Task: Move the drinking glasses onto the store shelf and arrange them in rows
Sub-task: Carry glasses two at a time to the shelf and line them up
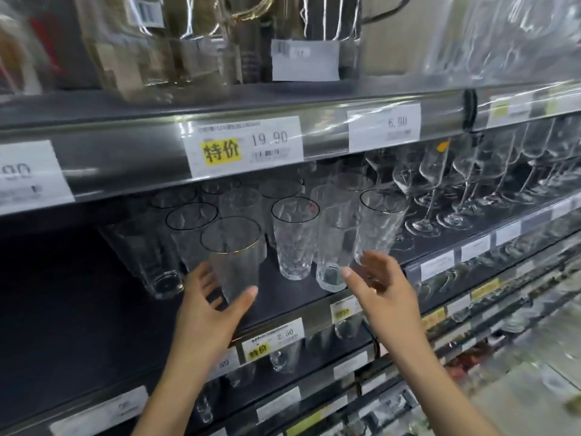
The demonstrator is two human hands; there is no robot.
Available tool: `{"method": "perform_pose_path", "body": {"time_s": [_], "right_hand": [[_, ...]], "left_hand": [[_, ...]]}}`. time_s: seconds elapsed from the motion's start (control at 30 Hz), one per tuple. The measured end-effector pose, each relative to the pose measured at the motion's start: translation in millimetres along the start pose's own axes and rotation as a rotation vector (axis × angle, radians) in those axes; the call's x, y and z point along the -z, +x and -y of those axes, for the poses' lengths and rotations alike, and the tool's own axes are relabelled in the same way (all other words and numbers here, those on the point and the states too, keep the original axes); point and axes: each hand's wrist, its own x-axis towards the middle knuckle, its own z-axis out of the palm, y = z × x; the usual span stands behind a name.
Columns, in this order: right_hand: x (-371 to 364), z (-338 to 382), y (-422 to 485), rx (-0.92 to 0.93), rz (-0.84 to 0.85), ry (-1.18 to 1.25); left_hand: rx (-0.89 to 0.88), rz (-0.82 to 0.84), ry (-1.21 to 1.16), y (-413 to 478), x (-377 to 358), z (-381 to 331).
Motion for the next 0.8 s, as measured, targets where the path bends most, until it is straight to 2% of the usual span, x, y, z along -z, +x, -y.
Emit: {"method": "perform_pose_path", "body": {"time_s": [0.3, 0.57, 0.8], "right_hand": [[-11, -5, 26, 0.119, 0.132, -0.118], [-26, -3, 33, 0.164, 0.084, -0.199], [-32, -11, 36, 0.189, 0.066, -0.146]], "left_hand": [[0.013, -0.321, 0.149, -3, -44, -11], [0.042, -0.426, 0.324, 2, -52, -21], [0.023, -0.436, 0.313, 0, -42, -19]]}}
